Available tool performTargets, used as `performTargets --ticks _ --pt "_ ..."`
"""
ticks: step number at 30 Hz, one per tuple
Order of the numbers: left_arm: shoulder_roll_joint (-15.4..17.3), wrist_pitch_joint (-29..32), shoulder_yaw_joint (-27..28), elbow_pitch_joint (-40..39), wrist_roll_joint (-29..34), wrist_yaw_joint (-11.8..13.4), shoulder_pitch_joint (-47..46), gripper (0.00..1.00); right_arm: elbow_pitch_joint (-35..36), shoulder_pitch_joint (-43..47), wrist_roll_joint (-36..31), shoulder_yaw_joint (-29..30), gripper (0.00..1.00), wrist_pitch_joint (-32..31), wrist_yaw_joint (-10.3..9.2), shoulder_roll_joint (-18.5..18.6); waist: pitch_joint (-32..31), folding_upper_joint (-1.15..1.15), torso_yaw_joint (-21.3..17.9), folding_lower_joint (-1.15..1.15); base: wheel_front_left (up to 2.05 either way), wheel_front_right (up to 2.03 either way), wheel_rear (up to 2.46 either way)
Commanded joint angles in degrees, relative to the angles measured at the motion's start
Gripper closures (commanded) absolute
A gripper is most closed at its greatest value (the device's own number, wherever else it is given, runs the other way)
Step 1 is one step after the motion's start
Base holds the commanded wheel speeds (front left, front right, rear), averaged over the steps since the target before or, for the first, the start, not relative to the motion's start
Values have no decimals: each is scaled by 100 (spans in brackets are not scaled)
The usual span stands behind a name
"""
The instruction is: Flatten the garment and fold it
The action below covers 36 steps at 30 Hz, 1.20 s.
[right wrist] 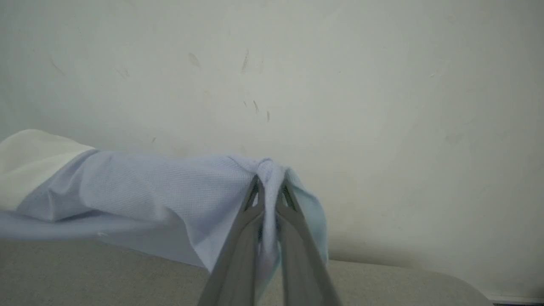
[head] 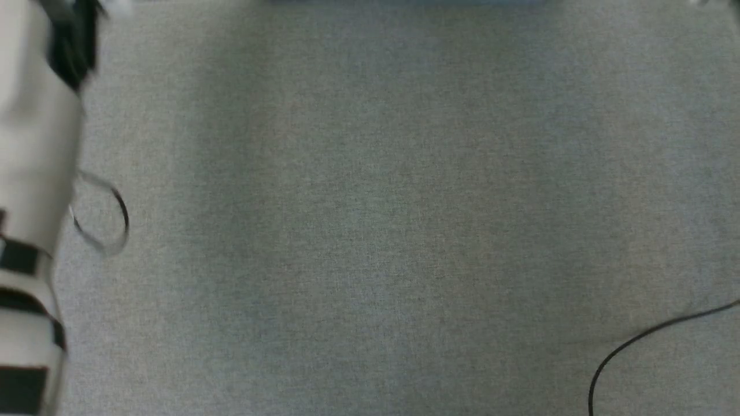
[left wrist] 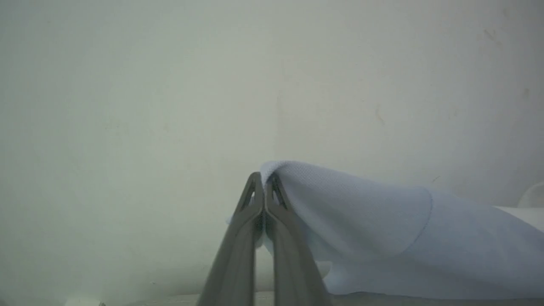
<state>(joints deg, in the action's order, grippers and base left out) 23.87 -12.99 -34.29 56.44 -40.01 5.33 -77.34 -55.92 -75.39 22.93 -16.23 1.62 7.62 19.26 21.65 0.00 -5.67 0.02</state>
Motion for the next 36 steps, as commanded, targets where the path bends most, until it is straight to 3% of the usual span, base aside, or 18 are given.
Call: performTargets --ticks 1,6,12,19,24,27,31,36 --pt "-39 -101 71 107 -119 -106 377 100 -27 318 235 -193 100 70 -13 -20 -142 0 45 -2 0 0 0" --pt "-26 -190 223 143 -262 -223 1484 100 314 1337 840 -879 100 226 -13 47 -582 0 93 -2 0 0 0" --pt "155 -198 659 -647 -306 -43 2923 100 1192 2607 1467 -1385 100 361 -13 409 -1133 0 146 -2 0 0 0" --pt "487 -199 1137 -2632 -275 759 5472 100 2747 4524 1766 -1212 100 174 -13 983 -1904 0 231 -2 0 0 0" --pt "921 112 1308 -4378 -397 1669 7275 100 3887 6115 1494 -348 100 -235 -13 1044 -2238 0 269 -2 0 0 0" --pt "1167 415 1355 -5383 -450 2171 8158 100 4517 7141 1248 438 100 -543 -13 764 -2327 0 334 -2 0 0 0" --pt "1349 759 1293 -6258 -473 2695 9031 100 5252 8368 819 1423 100 -1013 -13 62 -2346 0 416 -2 0 0 0" --pt "1307 1023 1125 -6552 -578 3003 9651 100 5795 9367 170 2154 100 -1445 -13 -741 -2295 0 507 -2 0 0 0"
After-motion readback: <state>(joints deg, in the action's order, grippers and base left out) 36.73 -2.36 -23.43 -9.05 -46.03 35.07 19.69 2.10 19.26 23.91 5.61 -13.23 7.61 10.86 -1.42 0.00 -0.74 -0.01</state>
